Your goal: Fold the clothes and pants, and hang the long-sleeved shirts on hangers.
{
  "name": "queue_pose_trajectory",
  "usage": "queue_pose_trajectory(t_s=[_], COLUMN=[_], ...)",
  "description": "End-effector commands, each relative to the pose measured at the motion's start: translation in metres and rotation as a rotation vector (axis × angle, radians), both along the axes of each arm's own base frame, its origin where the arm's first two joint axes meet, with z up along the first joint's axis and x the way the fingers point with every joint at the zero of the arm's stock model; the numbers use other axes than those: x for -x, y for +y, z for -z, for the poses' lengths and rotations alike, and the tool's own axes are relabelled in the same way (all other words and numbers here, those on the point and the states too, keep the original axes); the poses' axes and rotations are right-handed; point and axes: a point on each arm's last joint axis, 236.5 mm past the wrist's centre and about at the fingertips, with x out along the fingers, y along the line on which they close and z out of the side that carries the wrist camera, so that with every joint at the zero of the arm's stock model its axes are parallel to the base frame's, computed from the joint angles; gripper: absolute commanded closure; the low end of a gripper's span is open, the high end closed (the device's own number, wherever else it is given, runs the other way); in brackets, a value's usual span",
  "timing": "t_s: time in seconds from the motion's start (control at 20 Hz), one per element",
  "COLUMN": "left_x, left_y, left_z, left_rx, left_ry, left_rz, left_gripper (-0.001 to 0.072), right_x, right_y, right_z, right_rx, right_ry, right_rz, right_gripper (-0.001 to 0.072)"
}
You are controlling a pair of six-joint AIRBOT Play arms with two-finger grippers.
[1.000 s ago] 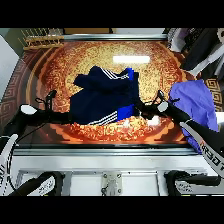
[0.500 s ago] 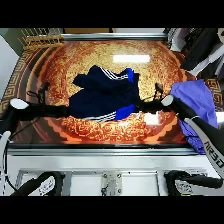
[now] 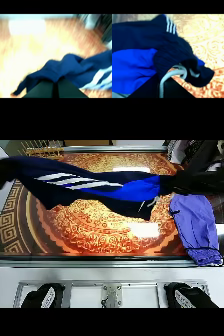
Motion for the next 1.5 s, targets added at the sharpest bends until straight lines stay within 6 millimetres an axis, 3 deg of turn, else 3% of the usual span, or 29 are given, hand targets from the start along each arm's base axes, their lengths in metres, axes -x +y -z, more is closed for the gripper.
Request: queue_pose_trajectory(t_s=[0.0,0.15,0.25,0.35,0.45,0.6,0.7,0.8,0.95,1.05,1.2,1.3,1.45], left_x=[0.089,0.108,0.086,0.038,-0.025,-0.120,-0.170,-0.211,-0.261,-0.279,-0.286,-0.277,-0.240], left_y=[-0.027,-0.034,-0.030,-0.021,-0.008,0.009,0.000,-0.020,-0.043,-0.050,-0.048,-0.039,-0.035], left_z=[-0.081,-0.089,-0.072,-0.037,0.019,0.112,0.163,0.200,0.230,0.242,0.256,0.261,0.265], left_rx=[0.032,0.065,0.088,0.118,0.158,0.220,0.227,0.195,0.181,0.181,0.190,0.195,0.176], left_ry=[-0.231,-0.235,-0.158,-0.026,0.157,0.395,0.507,0.562,0.566,0.560,0.575,0.603,0.659], left_rz=[0.012,0.024,0.020,0.014,0.000,-0.018,0.027,0.091,0.130,0.136,0.121,0.105,0.113], left_gripper=[0.0705,0.0705,0.0705,0.0705,0.0705,0.0705,0.0705,0.0705,0.0705,0.0705,0.0706,0.0706,0.0706], right_x=[0.082,0.122,0.131,0.121,0.096,0.042,-0.004,-0.052,-0.102,-0.125,-0.142,-0.137,-0.109], right_y=[-0.002,-0.003,-0.003,-0.004,-0.003,-0.001,-0.002,-0.003,-0.004,-0.006,-0.014,-0.020,-0.044], right_z=[-0.052,-0.047,-0.033,-0.014,0.012,0.073,0.118,0.162,0.216,0.234,0.234,0.229,0.234], right_rx=[-0.062,-0.108,-0.111,-0.096,-0.080,-0.048,-0.035,-0.057,-0.077,-0.083,-0.060,-0.013,0.182], right_ry=[-0.033,0.085,0.182,0.280,0.370,0.539,0.610,0.650,0.672,0.641,0.558,0.532,0.560], right_rz=[0.044,0.089,0.108,0.111,0.106,0.084,0.094,0.144,0.198,0.220,0.237,0.203,0.178], right_gripper=[0.0698,0.0698,0.0699,0.0698,0.0698,0.0698,0.0698,0.0698,0.0698,0.0698,0.0698,0.0698,0.0697])
